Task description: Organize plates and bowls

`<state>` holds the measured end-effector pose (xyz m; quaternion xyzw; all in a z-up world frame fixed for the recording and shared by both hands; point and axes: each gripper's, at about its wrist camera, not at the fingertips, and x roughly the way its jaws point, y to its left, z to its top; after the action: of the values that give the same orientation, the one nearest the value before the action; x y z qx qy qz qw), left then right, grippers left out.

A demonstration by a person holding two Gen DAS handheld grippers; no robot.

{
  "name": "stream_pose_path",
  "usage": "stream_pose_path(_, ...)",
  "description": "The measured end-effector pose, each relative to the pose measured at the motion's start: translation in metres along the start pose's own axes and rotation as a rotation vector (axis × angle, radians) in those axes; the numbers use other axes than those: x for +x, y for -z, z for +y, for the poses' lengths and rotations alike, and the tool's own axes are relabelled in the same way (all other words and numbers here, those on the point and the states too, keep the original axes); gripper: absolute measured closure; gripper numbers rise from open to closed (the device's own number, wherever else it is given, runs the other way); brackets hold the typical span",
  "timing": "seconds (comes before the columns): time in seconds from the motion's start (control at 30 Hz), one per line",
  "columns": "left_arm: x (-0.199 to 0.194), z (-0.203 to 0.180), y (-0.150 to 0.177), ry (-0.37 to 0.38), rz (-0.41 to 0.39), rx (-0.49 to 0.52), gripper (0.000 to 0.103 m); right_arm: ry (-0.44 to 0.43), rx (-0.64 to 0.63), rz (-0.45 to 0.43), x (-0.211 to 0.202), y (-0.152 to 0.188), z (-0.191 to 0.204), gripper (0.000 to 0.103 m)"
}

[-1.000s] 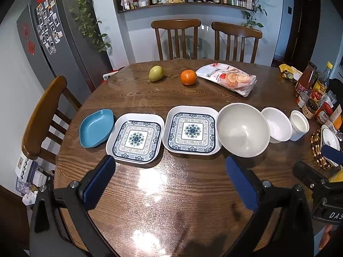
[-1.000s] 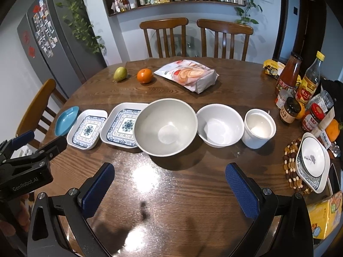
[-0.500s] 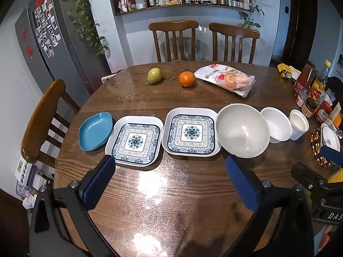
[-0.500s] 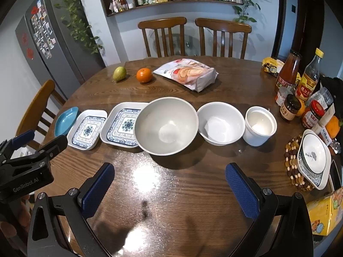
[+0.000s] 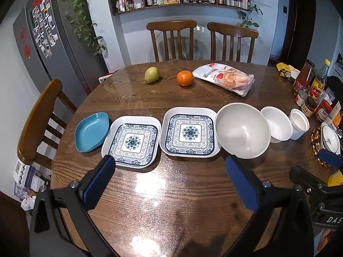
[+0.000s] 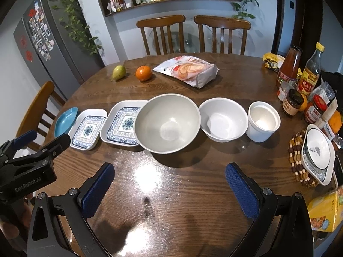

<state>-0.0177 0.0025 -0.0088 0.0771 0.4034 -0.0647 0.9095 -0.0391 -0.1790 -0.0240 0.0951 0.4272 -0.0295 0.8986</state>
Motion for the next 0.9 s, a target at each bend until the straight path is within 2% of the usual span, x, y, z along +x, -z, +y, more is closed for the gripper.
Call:
stream_pose_path(0.5,0.013,0.007,0.002,0.014,0.033,-0.012,0.001,-0.002,0.009,0.009,0.008,0.002,0.007,0.000)
stream_pose_path(0.9,0.035,0.032,0.011,0.055,0.089,-0.055,0.001,-0.036,0.010,0.045,0.021,0.006,0.021,0.000)
